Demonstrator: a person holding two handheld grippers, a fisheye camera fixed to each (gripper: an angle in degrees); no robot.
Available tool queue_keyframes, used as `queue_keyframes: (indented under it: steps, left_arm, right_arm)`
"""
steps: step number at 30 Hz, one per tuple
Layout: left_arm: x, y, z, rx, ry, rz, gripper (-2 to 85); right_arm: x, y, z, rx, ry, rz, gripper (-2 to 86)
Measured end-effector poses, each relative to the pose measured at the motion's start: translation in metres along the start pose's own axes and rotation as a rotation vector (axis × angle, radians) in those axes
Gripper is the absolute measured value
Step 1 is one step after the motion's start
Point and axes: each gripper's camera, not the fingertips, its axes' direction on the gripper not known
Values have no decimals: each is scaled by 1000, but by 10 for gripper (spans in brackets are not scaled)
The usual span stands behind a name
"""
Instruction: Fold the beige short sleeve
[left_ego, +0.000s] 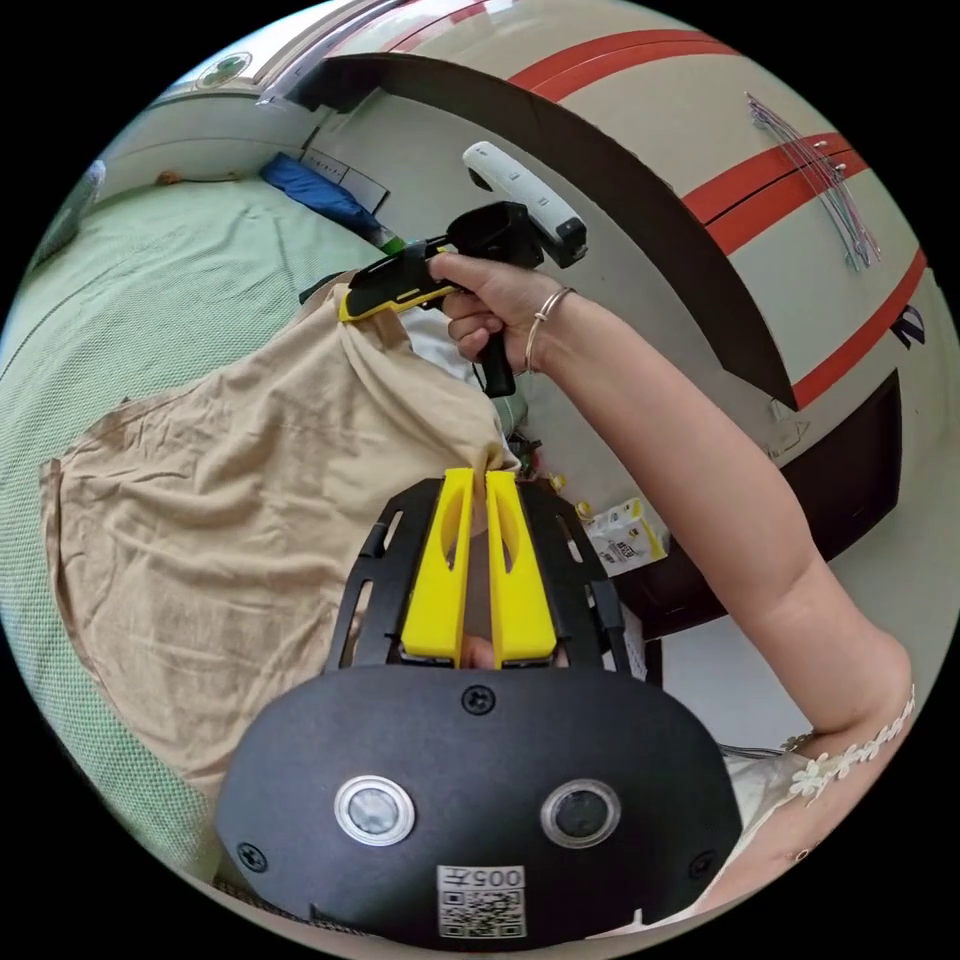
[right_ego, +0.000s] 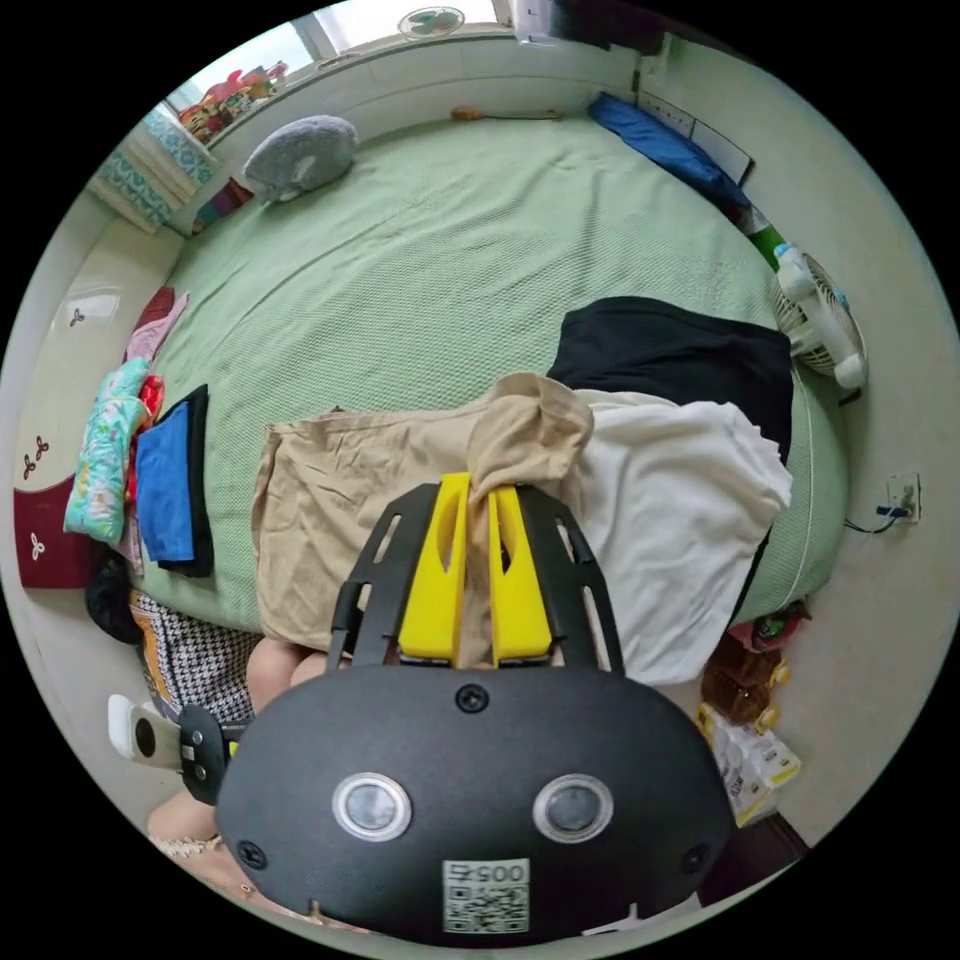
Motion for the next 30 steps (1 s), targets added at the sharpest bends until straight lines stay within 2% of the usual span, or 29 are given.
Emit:
queue_keyframes:
  steps: [6,11,17,24,30]
  left_arm:
    - [-24,43,-60,55,-66,-51,39]
    - [-54,96,-113,78,-213,-165,39]
    - [-115,162,-135,-30,-348,-393,58]
    - [-144,200,-150,20,-326,-445,77]
    - [-156,194,-126,-58,-331,-415,92]
  right_arm:
    - [-124,-4,8,12,56,-162,27]
    - [-253,-3,50,-36,94,-323,33]
    - [-347,-1,131,-163,117,-367,78]
    - [-335,29,118,-68,15,-440,108]
    - [-284,114,115,6,-28,-525,109]
